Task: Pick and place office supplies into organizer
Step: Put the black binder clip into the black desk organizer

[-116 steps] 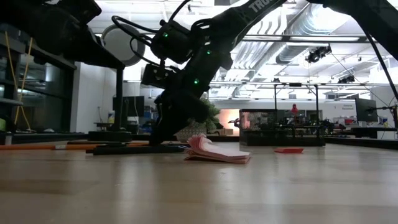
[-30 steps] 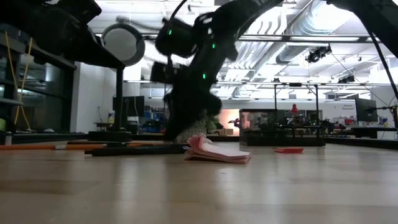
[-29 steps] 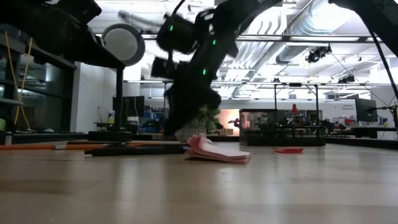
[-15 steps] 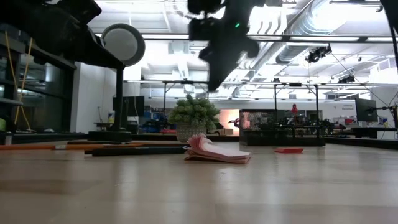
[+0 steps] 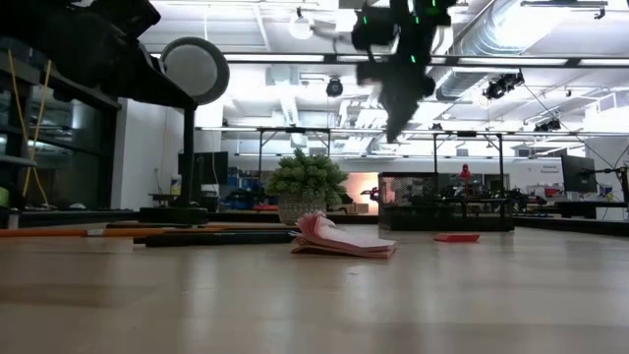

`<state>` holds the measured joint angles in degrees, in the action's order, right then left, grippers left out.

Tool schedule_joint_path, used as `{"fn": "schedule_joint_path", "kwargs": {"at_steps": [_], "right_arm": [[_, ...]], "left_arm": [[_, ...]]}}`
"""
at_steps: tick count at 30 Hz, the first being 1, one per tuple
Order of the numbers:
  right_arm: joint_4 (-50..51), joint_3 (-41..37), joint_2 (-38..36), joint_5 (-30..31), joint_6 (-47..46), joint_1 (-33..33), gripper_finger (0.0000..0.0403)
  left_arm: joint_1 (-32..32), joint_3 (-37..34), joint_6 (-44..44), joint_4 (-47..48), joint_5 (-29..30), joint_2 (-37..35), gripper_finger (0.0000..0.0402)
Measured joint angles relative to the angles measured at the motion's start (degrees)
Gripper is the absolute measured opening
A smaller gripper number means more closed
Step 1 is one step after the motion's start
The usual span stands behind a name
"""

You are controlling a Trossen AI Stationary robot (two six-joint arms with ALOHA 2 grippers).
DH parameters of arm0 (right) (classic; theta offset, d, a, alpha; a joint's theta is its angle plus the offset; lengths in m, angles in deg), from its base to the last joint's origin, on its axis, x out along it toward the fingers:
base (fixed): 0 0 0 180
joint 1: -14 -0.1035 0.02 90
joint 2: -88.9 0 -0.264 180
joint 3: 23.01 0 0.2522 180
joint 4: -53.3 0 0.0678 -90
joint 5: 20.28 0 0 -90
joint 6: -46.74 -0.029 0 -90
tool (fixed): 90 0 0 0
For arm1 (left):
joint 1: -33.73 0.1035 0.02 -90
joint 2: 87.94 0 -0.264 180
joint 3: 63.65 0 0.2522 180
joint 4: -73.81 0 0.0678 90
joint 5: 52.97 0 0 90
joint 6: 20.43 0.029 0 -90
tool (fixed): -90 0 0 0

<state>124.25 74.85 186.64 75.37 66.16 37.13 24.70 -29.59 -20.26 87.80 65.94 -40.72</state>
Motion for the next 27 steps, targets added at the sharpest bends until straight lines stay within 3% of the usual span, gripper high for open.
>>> {"fn": "schedule_joint_path", "kwargs": {"at_steps": [7, 13, 27], "right_arm": [[-5.19, -8.83, -0.02, 0.02, 2.27, 6.36, 0.0000], [-8.03, -14.28, -0.02, 1.11, 3.41, 7.74, 0.0000], [-9.23, -15.68, -0.02, -0.41, 3.09, 6.02, 0.0001]], "left_arm": [[0.00, 0.00, 0.00, 0.00, 0.00, 0.01, 0.0090], [0.00, 0.00, 0.00, -0.02, 0.00, -0.01, 0.0090], [0.00, 0.02, 0.00, -0.04, 0.00, 0.01, 0.0090]]}}
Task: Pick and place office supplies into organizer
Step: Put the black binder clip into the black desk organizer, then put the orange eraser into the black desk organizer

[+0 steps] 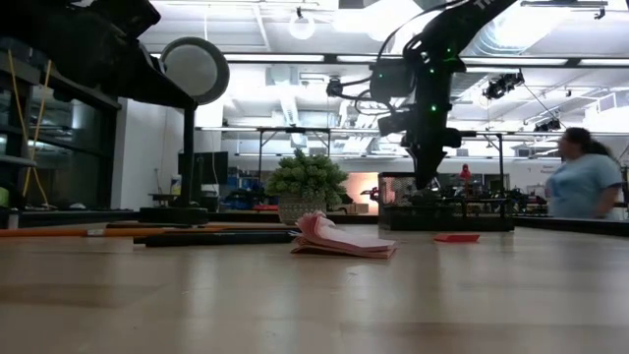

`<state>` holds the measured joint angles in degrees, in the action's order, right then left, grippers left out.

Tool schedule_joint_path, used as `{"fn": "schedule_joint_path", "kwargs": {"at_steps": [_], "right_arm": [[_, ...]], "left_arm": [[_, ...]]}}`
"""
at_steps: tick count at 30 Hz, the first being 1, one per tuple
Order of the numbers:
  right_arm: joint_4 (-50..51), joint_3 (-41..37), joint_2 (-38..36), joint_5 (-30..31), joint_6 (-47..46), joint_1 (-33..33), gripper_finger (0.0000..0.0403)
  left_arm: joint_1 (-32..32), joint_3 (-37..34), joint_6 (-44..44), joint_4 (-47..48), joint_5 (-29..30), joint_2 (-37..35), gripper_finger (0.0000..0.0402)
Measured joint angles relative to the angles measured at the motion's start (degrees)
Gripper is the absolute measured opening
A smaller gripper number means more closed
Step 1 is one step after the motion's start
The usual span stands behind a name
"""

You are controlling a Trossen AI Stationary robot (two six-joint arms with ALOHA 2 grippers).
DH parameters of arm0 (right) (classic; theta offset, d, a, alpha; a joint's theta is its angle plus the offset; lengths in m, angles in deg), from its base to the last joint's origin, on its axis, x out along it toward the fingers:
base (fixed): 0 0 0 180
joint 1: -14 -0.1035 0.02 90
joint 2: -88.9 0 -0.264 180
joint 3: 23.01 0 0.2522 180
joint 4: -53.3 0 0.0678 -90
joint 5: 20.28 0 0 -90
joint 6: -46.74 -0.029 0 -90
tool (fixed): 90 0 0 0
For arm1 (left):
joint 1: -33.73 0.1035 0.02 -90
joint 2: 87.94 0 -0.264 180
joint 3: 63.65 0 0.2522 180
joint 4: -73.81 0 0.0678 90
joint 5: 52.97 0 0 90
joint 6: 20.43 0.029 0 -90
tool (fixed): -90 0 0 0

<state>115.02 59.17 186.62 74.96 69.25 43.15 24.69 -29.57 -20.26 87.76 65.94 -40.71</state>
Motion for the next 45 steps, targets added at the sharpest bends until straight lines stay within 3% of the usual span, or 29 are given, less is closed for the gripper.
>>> {"fn": "schedule_joint_path", "kwargs": {"at_steps": [5, 18, 24, 35, 45], "right_arm": [[-0.01, 0.02, 0.00, 0.63, -0.95, -0.51, 0.0017], [0.22, 0.04, 0.00, 2.89, -3.18, -0.94, 0.0116], [1.04, 0.04, 0.00, 1.66, -4.51, -4.24, 0.0118], [9.97, 0.11, 0.02, -6.76, -9.18, -16.17, 0.0119], [4.68, 0.11, 0.03, -6.80, -8.16, -25.05, 0.0119]], "left_arm": [[0.00, -0.01, -0.01, -0.01, 0.00, -0.01, 0.0090], [0.00, -0.02, 0.00, -0.02, 0.02, -0.01, 0.0090], [0.00, 0.00, 0.00, -0.02, 0.02, 0.00, 0.0090], [0.00, -0.02, 0.00, -0.02, 0.02, 0.00, 0.0090], [0.01, -0.01, 0.00, -0.02, 0.02, -0.01, 0.0090]]}}
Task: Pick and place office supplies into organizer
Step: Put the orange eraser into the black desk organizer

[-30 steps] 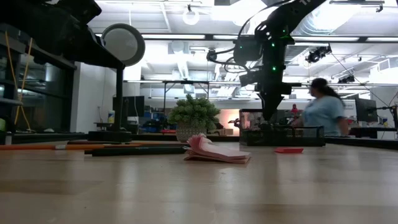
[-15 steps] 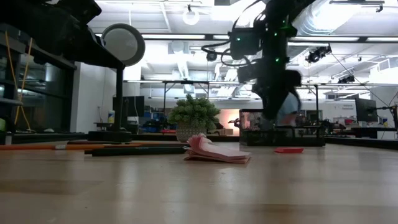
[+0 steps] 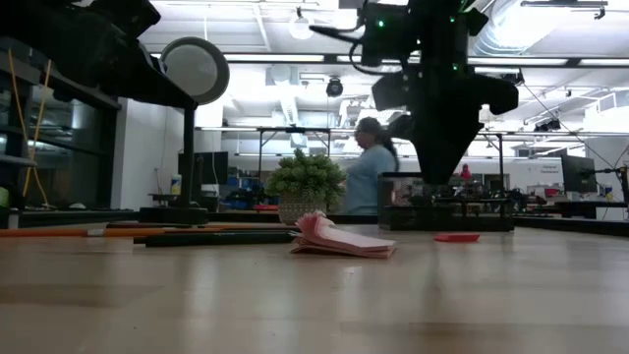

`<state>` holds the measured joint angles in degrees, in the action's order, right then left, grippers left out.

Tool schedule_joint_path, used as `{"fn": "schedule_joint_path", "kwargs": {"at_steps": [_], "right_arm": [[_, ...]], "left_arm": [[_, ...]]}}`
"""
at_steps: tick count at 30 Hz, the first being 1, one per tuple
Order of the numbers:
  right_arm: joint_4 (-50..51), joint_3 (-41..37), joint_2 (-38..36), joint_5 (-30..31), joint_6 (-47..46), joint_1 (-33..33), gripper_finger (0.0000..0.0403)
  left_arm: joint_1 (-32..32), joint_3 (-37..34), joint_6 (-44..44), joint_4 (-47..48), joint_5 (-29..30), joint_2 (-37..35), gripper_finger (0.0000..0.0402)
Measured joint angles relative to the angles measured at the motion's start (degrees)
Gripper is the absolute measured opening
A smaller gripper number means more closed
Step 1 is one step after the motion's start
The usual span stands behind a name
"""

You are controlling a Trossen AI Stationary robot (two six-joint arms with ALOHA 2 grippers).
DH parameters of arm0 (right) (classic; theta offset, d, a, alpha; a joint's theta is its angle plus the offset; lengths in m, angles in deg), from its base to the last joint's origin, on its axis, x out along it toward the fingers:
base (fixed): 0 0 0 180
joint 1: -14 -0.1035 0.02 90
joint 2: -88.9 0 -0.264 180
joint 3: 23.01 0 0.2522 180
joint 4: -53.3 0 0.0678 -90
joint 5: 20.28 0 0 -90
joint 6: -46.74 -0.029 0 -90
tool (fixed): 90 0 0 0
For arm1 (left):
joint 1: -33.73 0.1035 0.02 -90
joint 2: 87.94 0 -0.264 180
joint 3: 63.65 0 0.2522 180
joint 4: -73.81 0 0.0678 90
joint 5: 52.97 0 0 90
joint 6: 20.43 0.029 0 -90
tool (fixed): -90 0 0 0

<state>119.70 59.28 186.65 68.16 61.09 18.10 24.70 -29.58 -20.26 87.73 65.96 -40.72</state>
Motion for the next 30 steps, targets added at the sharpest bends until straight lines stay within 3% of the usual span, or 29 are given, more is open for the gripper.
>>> {"fn": "schedule_joint_path", "kwargs": {"at_steps": [30], "right_arm": [[-0.92, -0.02, 9.96, -2.95, 0.61, -2.27, 0.0119]], "left_arm": [[-0.01, -0.01, -0.01, 0.00, 0.00, 0.01, 0.0090]]}}
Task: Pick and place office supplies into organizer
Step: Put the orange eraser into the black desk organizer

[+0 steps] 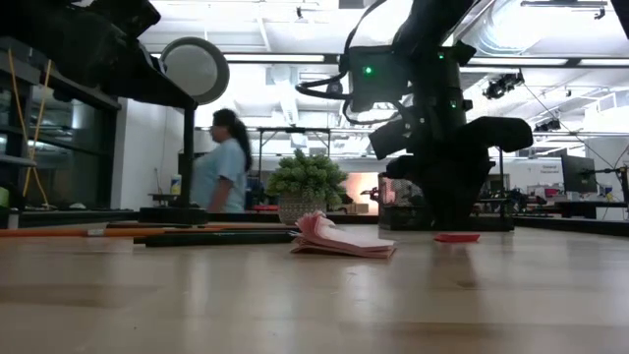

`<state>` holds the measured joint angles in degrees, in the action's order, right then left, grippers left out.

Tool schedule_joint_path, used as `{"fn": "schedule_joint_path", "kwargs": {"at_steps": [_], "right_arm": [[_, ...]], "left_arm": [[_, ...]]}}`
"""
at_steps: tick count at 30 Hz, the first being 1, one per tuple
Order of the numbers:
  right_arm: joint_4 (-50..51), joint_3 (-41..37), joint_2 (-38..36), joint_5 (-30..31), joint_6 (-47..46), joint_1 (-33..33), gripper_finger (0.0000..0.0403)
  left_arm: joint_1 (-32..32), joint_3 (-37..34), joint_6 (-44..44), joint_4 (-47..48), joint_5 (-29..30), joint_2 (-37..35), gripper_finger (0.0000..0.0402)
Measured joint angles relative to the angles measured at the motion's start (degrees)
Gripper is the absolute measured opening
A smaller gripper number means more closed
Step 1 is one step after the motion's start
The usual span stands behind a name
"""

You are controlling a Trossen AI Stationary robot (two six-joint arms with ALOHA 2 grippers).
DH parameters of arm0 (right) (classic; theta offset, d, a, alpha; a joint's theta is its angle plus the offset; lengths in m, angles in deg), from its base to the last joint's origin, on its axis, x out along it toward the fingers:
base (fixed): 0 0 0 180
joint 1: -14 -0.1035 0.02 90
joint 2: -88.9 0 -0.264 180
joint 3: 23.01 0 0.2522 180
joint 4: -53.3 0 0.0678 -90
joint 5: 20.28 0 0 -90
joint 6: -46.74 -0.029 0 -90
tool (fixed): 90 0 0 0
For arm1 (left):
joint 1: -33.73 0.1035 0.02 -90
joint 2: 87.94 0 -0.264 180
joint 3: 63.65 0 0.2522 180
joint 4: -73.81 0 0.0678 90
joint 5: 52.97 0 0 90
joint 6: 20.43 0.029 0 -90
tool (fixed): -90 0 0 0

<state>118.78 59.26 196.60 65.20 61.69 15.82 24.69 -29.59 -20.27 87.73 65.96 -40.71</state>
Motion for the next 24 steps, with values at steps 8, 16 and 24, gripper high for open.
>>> {"fn": "schedule_joint_path", "kwargs": {"at_steps": [8, 16, 24], "right_arm": [[-1.18, 0.00, 0.05, 0.03, 0.30, 0.02, 0.0119], [-2.02, 0.00, 0.05, 0.07, 0.33, 0.02, 0.0119], [-2.14, -0.02, 1.51, 0.22, 0.35, 0.02, 0.0119]], "left_arm": [[0.00, 0.00, -0.01, 0.00, 0.00, 0.00, 0.0090], [0.02, 0.00, 0.01, 0.00, 0.00, 0.00, 0.0090], [0.00, 0.01, 0.00, 0.00, 0.00, 0.00, 0.0090]]}}
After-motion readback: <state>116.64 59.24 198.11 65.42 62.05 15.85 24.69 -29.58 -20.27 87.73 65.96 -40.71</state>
